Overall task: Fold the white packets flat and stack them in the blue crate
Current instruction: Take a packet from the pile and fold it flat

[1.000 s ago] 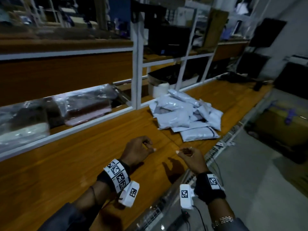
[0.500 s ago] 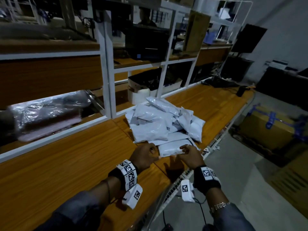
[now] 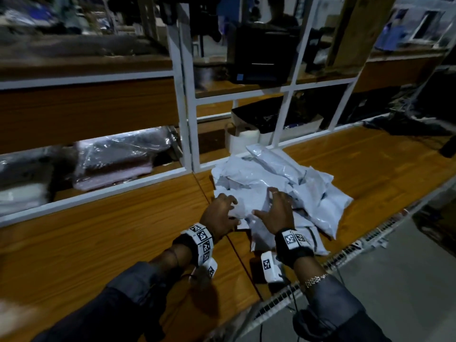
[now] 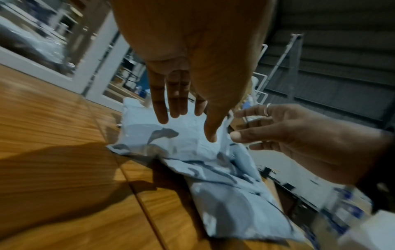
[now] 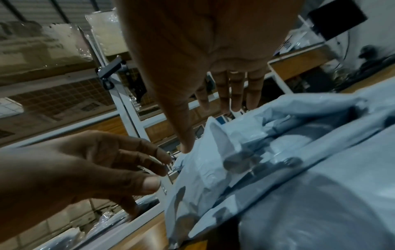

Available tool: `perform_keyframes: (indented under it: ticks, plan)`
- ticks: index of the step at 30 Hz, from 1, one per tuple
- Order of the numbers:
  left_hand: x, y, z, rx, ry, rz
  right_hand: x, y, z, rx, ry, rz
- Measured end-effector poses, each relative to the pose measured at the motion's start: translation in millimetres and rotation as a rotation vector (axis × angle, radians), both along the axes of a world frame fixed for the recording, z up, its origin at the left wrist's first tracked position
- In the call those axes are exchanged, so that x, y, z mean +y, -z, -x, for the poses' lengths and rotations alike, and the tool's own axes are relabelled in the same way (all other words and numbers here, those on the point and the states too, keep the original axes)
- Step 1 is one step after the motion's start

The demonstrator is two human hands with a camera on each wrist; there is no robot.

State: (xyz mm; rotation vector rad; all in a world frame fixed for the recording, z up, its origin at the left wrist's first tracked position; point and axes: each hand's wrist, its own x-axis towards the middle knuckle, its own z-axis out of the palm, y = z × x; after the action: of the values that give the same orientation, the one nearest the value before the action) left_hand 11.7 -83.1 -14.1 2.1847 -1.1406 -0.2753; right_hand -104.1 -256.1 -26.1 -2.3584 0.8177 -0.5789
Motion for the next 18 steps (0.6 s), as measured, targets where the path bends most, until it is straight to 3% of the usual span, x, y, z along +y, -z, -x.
perform_keyframes:
  ticks: [7,13,18]
  plan:
    - [25,12,-16,-0.067,-0.124,-0.084,-2,20,-33,0.017,-0.045,-0.251]
    - [64,14,-34,-0.247,-0.272,-0.325,22,8,-29,-0.247,-0.148,-0.597]
    - [124,16,-39,-0.365,-0.237,-0.249,72,-11,-20,-0.228,-0.34,-0.907]
